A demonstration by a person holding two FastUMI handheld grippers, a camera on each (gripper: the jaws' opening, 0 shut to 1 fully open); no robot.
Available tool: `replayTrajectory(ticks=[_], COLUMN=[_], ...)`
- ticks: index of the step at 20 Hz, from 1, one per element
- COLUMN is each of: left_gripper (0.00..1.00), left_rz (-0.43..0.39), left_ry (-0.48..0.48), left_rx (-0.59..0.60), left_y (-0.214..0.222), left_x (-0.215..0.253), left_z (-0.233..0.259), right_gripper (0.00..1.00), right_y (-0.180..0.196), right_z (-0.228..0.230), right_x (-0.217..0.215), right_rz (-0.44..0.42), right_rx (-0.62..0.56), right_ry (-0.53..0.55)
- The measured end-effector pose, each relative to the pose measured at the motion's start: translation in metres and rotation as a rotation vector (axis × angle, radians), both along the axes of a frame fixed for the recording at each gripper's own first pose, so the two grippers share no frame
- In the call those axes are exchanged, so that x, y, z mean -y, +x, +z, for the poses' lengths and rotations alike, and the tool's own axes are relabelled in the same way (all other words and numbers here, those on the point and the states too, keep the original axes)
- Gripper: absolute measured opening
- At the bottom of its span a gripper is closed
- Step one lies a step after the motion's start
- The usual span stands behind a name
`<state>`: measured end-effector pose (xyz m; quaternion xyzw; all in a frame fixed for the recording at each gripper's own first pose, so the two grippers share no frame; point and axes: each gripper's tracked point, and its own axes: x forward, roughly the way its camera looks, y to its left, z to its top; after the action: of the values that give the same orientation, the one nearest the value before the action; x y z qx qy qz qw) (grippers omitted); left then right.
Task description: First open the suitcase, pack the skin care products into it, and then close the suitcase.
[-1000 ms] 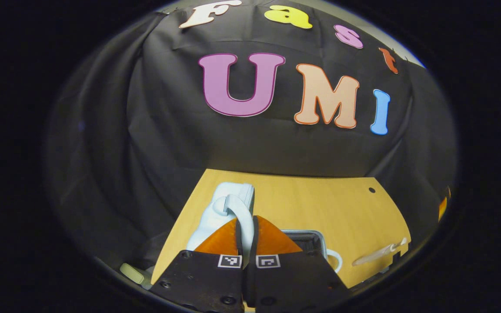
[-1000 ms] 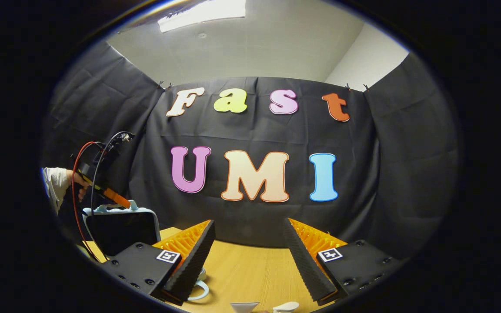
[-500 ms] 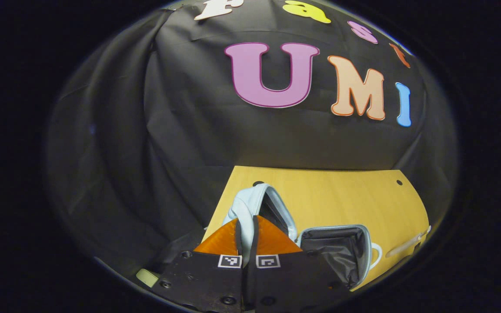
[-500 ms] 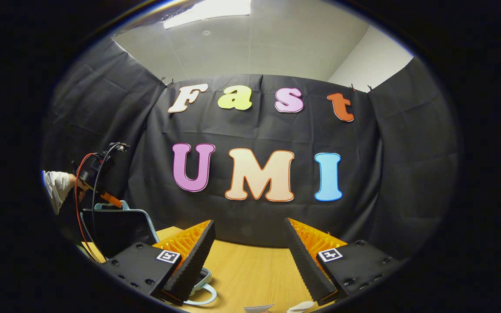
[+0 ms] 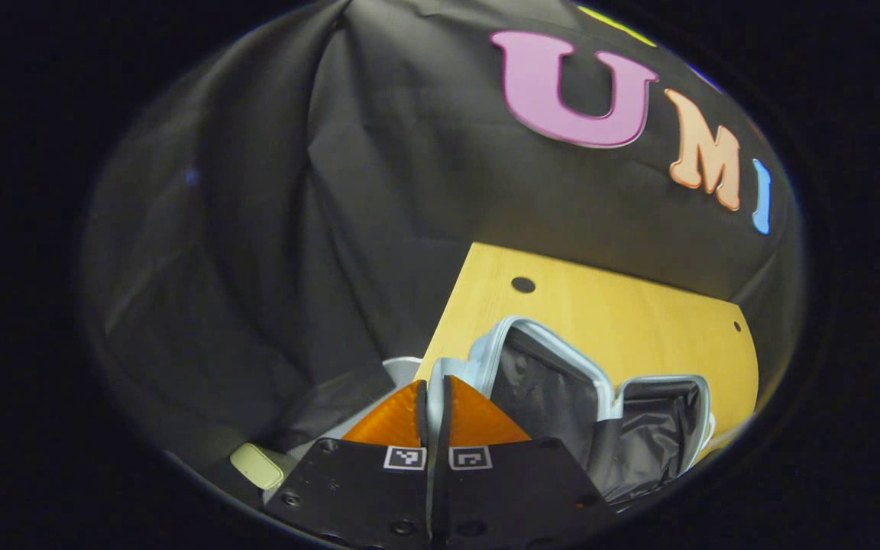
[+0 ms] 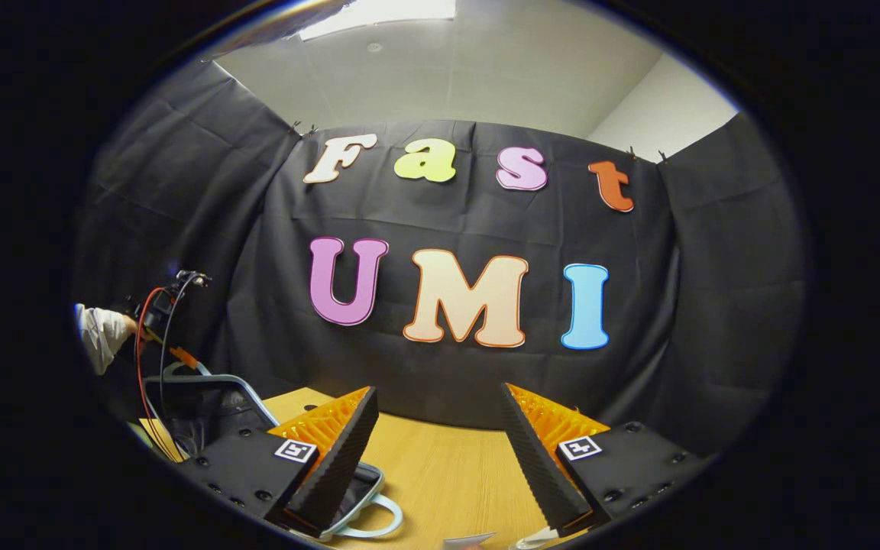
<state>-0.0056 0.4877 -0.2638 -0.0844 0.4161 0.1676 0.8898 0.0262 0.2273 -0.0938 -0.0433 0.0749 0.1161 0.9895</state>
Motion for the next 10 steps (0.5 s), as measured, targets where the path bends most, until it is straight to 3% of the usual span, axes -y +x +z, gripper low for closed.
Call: replayTrajectory(ticks=[5,10], left_gripper=[0.0,0.0], left_rz=[0.077,0.136], left_ry=[-0.058,-0.082], left_rx=[-0.089,-0.105], left_y=[-0.012,-0.022], left_x=[-0.009,-0.017], left_z=[-0.071,-0.104], right_gripper=[0.99,0.99], right_y=[-0.006,-0.008], right_z=[-0.009,-0.015], right_x=[-0.004,-0.003], right_rz=[0.006,0.005], right_rx=[-0.033,-0.059], right_ry=[-0.029,-0.048])
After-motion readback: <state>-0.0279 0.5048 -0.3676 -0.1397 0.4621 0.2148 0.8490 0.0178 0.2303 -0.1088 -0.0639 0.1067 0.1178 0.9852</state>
